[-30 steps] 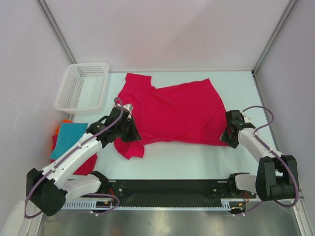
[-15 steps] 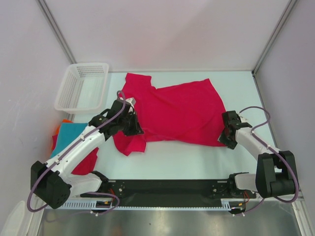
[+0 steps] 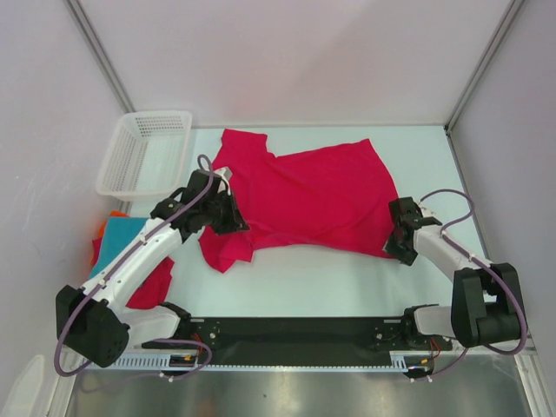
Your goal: Fold and stack the t-shirts
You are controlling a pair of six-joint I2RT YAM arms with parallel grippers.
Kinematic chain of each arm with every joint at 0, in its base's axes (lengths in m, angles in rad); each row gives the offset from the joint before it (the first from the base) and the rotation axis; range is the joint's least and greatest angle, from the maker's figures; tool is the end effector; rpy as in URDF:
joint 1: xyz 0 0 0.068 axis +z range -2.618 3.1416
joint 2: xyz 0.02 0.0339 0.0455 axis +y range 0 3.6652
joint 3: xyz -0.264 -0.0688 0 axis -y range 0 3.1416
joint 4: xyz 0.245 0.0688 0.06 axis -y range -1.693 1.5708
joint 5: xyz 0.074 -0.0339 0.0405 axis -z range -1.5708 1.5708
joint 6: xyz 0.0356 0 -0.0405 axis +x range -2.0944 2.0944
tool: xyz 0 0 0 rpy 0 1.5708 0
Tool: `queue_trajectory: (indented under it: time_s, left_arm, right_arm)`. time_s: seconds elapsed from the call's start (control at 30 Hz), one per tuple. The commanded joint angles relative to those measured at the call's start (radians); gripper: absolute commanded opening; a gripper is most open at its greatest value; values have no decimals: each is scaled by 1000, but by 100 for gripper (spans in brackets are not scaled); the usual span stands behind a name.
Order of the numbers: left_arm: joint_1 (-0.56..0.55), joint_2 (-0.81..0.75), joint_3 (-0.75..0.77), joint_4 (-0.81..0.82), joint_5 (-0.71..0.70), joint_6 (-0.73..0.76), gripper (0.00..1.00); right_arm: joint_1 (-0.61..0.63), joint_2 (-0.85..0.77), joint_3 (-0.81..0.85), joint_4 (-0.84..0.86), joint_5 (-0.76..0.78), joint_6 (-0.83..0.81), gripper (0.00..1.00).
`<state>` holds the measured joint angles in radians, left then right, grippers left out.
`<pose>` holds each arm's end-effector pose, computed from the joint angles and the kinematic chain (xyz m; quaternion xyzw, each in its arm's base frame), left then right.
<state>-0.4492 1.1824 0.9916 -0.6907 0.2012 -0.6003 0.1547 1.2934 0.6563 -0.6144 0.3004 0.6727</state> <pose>0.2142 -0.1111 0.2863 -0.0368 0.9363 -0.2502 0.2436 0.2133 0.0226 0.1673 0.2730 0.9375 -0.0721 0.2033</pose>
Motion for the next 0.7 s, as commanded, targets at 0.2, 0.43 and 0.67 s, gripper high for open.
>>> queue_trajectory:
  time_s: [0.2,0.43,0.67]
  left_arm:
    - [47,-36,48,23,61,39,0]
    - [53,-79,25,11,66,40,0]
    - [64,-98,4,8,73,40,0]
  right_arm:
    - [11,73,11,51,69,18,44]
    - [19,109,39,56,91,19,41]
    - [39,87,52,62,62,11,0]
